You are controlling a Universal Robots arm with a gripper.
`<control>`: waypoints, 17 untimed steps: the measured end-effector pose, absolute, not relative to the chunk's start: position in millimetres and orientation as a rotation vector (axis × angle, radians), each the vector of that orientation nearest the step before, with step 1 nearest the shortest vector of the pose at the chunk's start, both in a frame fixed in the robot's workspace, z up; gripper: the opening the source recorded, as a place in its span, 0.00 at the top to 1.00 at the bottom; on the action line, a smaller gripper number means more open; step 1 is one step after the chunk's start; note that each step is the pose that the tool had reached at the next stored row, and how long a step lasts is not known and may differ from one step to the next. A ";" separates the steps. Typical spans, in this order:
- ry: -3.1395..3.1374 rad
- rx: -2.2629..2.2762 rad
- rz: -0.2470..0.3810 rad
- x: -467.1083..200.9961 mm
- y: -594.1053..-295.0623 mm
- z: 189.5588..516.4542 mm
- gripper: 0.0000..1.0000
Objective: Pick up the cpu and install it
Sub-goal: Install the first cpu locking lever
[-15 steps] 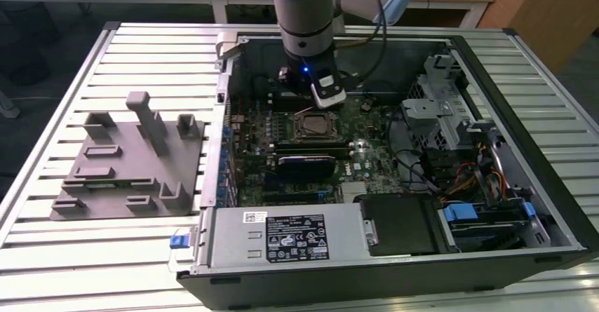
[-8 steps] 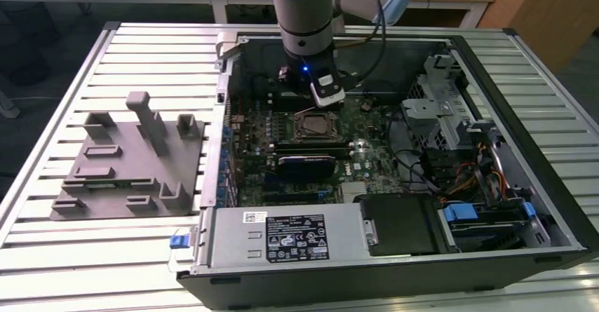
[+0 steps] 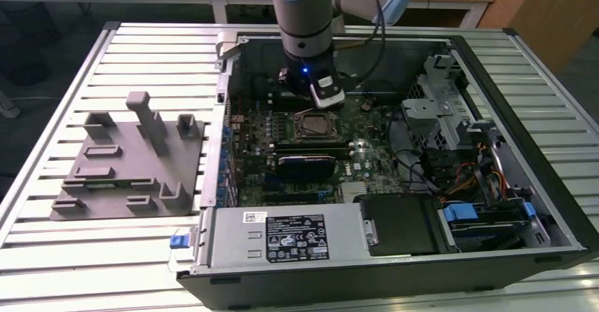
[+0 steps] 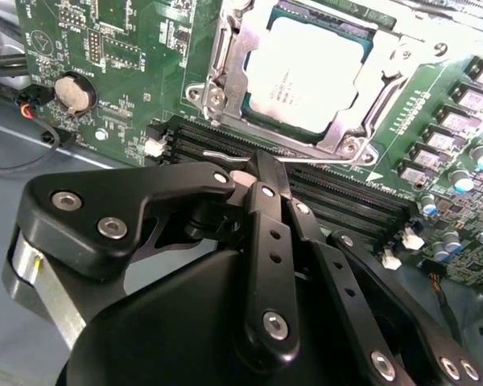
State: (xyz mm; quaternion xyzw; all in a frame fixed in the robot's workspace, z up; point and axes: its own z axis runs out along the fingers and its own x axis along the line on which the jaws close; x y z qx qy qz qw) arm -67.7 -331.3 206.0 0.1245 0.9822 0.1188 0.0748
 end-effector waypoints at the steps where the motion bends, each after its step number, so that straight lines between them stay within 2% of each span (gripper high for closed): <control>1: 2.947 0.373 0.353 -67.7 -331.3 205.2 0.89; 11: 2.947 0.372 0.345 -67.4 -329.5 201.8 0.89; 17: 2.949 0.368 0.294 -67.3 -324.8 200.3 0.89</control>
